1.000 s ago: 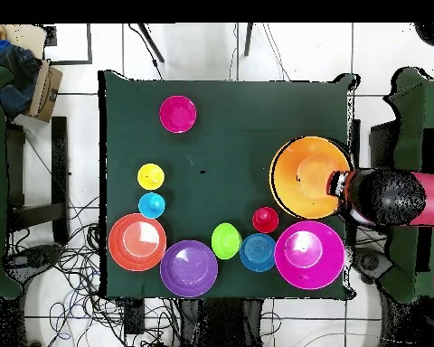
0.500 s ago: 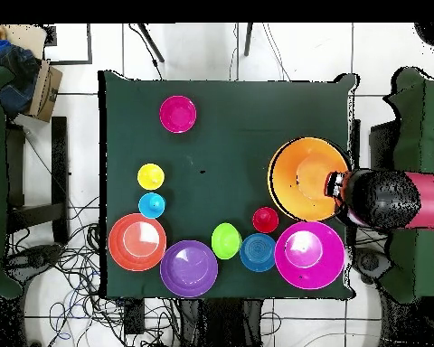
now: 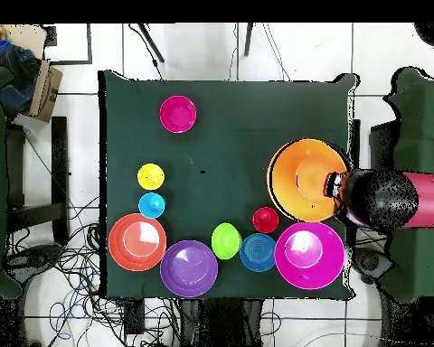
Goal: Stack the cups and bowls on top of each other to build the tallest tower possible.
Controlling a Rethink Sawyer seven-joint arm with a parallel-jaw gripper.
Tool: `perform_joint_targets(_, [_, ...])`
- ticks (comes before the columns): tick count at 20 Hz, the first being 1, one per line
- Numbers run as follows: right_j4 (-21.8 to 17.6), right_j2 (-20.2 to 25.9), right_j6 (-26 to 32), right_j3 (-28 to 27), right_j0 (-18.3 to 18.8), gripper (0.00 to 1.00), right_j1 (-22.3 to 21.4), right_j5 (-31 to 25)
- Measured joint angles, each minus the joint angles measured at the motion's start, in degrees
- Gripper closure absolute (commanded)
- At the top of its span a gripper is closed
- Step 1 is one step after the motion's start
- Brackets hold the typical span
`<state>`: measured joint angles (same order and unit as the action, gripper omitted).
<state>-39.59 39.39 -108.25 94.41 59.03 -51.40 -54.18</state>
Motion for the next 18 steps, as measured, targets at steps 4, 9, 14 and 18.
perform_joint_targets(4, [0.00,0.00,0.00,0.00,0.09,1.00,-0.01,0.00])
perform_joint_targets(9, [0.01,0.00,0.00,-0.01,0.24,1.00,0.15,-0.01])
perform_joint_targets(14, [0.01,-0.01,0.00,-0.02,0.31,1.00,1.65,0.00])
perform_joint_targets(18, [0.02,0.00,0.00,-0.02,0.30,1.00,3.06,0.00])
